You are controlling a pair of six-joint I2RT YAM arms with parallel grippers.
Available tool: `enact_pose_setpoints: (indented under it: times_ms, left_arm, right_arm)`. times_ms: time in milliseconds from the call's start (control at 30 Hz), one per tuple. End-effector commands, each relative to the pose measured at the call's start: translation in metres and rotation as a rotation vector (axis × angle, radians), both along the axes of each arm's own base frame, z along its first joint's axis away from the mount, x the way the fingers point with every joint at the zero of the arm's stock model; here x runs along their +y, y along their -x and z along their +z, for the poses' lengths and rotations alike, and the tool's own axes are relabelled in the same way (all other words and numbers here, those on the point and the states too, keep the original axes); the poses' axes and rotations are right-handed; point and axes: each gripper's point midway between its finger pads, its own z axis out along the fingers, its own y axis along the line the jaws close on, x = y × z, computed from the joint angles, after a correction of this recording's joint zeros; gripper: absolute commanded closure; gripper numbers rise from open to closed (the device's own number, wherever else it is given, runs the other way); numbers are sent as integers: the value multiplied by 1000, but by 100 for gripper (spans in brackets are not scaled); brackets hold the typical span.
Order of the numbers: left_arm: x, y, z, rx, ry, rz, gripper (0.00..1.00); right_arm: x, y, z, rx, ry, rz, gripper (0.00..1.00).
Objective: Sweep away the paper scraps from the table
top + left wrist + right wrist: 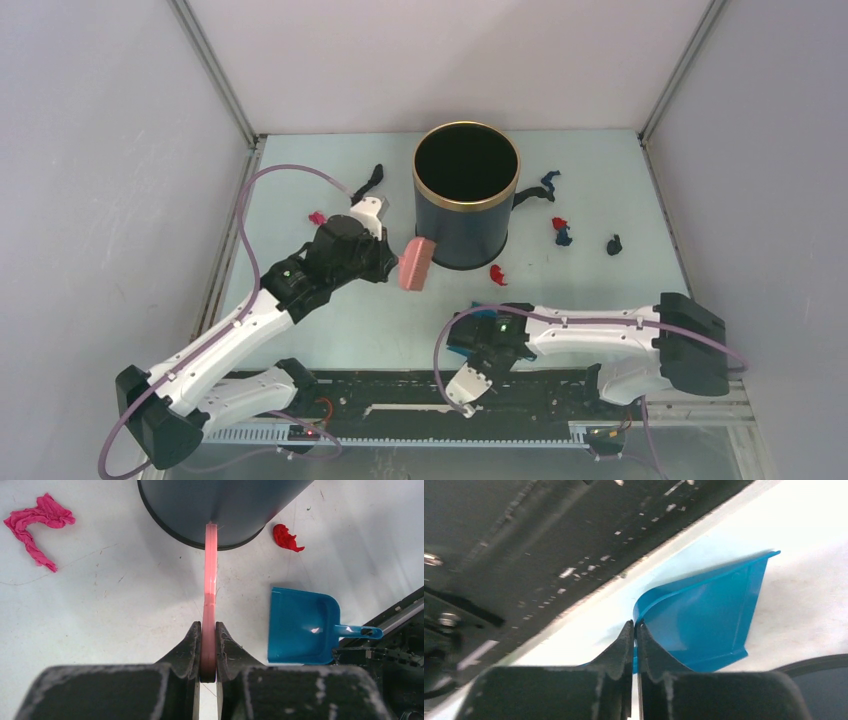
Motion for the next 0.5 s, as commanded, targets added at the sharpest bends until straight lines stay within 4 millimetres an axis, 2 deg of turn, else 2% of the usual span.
enact_pose_setpoints:
  times_ms: [0, 67, 200, 333, 433, 467]
  left_arm:
    - [4, -1, 6, -12, 14, 25, 100]
    - [5, 1, 4, -7, 4, 15, 100]
    - [11, 2, -3, -1, -15, 34, 100]
    - [17, 4, -5, -1, -71, 19, 100]
    - [23, 5, -2, -10, -107, 14, 100]
    - [24, 5, 0, -15, -109, 14, 100]
  right_arm:
    - [20, -24, 4, -110, -73, 105, 80]
    - [17, -26, 5, -109, -89, 69, 61]
    - [12, -29, 25, -62, -191, -154, 32]
    - [-1, -45, 57, -67, -337, -464, 20]
    - [-13, -78, 90, -92, -538, -725, 18]
    - [-14, -82, 104, -85, -613, -773, 17]
